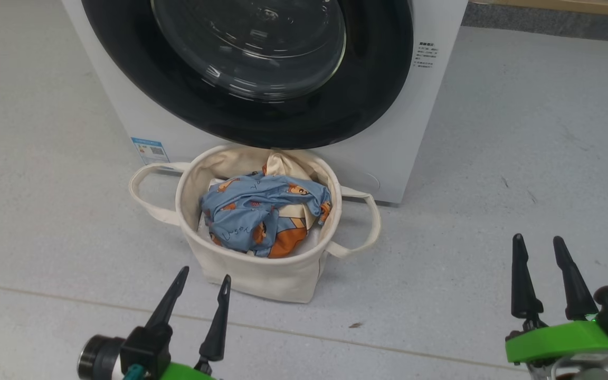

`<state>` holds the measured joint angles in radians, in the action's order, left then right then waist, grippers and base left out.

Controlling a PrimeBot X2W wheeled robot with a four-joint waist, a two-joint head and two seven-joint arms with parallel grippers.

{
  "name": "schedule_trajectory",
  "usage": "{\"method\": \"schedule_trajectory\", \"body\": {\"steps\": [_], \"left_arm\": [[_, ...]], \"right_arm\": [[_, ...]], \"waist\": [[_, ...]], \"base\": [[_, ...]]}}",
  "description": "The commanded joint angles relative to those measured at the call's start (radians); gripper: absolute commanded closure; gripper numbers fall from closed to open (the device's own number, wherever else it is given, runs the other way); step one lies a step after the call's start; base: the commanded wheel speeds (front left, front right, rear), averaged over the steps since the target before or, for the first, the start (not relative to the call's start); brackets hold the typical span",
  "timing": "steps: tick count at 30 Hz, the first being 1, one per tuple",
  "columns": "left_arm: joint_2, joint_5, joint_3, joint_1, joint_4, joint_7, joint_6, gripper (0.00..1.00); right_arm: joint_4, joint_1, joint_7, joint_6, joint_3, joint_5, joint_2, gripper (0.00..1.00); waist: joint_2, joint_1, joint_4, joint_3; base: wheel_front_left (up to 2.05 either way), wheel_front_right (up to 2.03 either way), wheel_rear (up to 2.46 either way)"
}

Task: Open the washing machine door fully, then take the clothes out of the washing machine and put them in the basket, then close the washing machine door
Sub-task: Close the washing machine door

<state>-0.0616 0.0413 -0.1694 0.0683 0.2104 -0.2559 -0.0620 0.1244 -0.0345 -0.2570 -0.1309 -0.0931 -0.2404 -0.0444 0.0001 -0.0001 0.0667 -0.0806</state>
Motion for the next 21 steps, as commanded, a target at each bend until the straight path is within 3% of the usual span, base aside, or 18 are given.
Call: {"method": "schedule_trajectory", "body": {"steps": [1, 8, 21], "left_arm": [[-0.008, -0.001, 0.039, 0.029, -0.037, -0.006, 0.005, 0.0], [-0.005, -0.002, 0.054, 0.025, -0.023, -0.006, 0.025, 0.0], [0.004, 0.05, 0.084, 0.023, -0.01, -0.006, 0.01, 0.0]], "right_arm": [[-0.025, -0.027, -0.005, 0.0, 0.026, 0.006, -0.006, 0.0], [-0.012, -0.036, -0.005, 0.0, 0.048, 0.001, -0.006, 0.0], [-0.014, -0.038, -0.005, 0.0, 0.059, -0.013, -0.006, 0.0]], "waist": [[-0.0001, 0.0001, -0.001, 0.001], [-0.0001, 0.0001, -0.007, 0.006], [-0.0001, 0.0001, -0.008, 0.007]], "base": [[0.0, 0.0, 0.0], [0.0, 0.0, 0.0], [0.0, 0.0, 0.0]]}}
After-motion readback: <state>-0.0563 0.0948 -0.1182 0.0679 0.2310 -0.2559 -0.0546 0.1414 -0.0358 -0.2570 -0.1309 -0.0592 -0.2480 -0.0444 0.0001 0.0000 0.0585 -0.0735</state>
